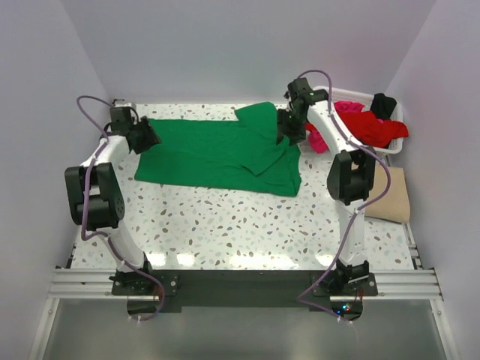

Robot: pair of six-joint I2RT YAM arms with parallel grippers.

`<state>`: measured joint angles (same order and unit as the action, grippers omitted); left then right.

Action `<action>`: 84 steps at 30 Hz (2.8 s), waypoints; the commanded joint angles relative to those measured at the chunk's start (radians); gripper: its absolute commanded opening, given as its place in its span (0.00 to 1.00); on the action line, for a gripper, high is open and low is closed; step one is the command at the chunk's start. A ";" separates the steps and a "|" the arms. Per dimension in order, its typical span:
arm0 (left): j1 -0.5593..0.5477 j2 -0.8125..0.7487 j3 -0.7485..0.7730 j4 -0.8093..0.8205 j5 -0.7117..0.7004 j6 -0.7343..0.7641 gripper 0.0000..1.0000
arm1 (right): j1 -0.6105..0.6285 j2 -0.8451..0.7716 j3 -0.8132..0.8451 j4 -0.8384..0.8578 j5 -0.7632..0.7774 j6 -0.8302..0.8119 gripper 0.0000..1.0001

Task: Fold and stack the t-shirts
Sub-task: Fold the tshirt

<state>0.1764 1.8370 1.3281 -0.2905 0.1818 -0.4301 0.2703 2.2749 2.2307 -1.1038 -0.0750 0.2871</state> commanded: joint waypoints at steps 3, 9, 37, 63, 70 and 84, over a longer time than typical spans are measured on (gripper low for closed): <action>-0.069 -0.062 -0.099 0.096 0.044 -0.064 0.57 | 0.043 -0.156 -0.221 0.120 -0.163 0.020 0.50; -0.074 -0.085 -0.194 0.103 0.036 -0.052 0.59 | 0.110 -0.157 -0.367 0.228 -0.252 0.070 0.47; -0.071 -0.085 -0.285 0.103 0.027 -0.021 0.63 | 0.167 0.028 -0.293 0.206 -0.230 0.049 0.45; -0.055 -0.073 -0.271 0.082 0.019 0.007 0.63 | 0.165 0.112 -0.065 0.225 -0.175 0.060 0.06; -0.052 -0.062 -0.268 0.074 0.024 0.013 0.63 | 0.167 0.189 0.072 0.217 -0.192 0.066 0.12; -0.055 -0.090 -0.267 0.088 0.036 0.005 0.63 | 0.167 0.111 0.092 0.328 -0.227 0.089 0.69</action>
<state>0.1173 1.7725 1.0470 -0.2321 0.2062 -0.4416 0.4320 2.4832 2.2906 -0.8257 -0.2825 0.3767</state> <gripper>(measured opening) 0.631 0.674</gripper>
